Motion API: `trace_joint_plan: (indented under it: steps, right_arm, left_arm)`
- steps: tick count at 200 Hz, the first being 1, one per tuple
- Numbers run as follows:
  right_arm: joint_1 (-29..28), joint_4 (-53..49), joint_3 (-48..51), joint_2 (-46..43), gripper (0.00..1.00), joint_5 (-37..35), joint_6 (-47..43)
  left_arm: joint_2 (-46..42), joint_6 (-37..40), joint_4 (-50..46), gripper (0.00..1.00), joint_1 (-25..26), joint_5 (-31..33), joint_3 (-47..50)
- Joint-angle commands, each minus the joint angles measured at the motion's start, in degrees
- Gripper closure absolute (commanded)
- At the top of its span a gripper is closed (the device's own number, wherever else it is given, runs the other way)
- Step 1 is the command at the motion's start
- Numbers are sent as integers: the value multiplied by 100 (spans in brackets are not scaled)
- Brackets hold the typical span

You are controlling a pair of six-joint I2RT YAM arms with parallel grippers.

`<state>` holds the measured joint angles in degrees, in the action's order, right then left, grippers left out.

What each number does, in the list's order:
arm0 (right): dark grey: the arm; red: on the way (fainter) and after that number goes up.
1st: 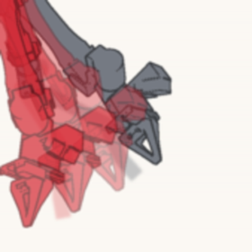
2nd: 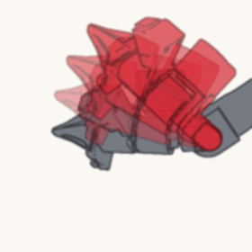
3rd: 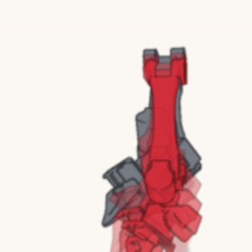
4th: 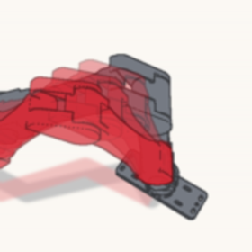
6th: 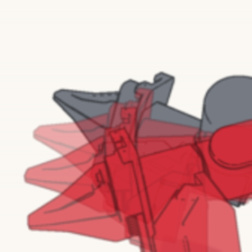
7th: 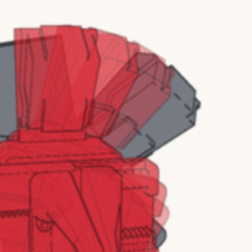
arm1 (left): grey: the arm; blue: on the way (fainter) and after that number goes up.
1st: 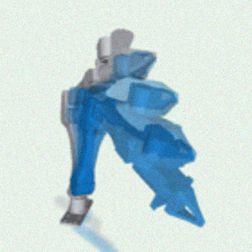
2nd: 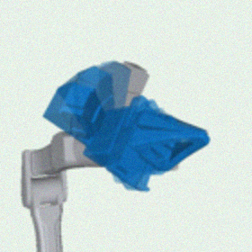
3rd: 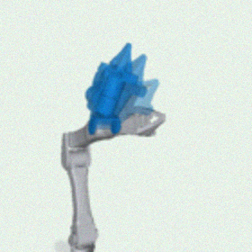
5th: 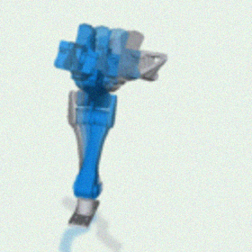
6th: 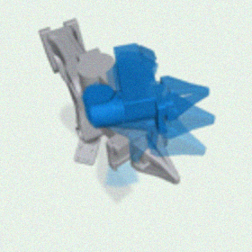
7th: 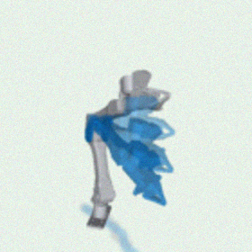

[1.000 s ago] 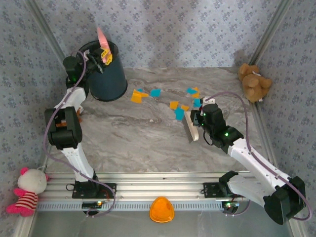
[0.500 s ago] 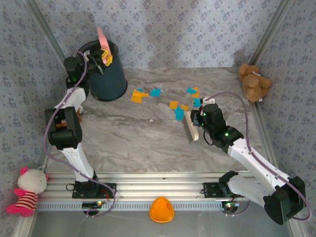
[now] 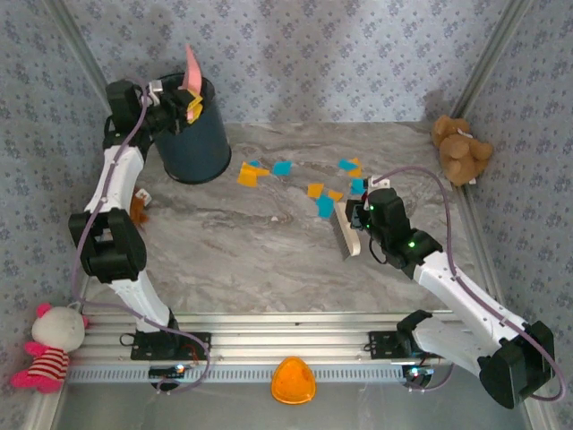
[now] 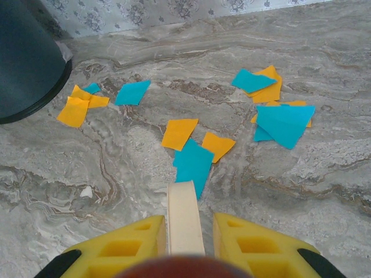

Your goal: Sweep away the paper scraps from the table

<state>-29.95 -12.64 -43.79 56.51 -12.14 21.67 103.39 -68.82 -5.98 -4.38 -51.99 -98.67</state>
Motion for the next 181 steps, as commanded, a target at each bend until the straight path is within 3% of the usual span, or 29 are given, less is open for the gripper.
trace_joint_plan:
  steps: [1, 38, 73, 181]
  right_arm:
    - [35, 54, 19, -121, 100, 45, 134]
    - [35, 61, 23, -118, 100, 72, 144]
    - [35, 60, 49, -147, 100, 72, 153]
    - [40, 163, 142, -161, 100, 107, 207]
  left_arm:
    - [-246, 1927, -1925, 100, 121, 217, -623]
    - [-170, 3410, -3565, 100, 378, 833, -1277]
    - [-257, 4584, -4460, 100, 651, 1535, -1542]
    - [-1239, 6629, -5120, 100, 1313, 2983, -206]
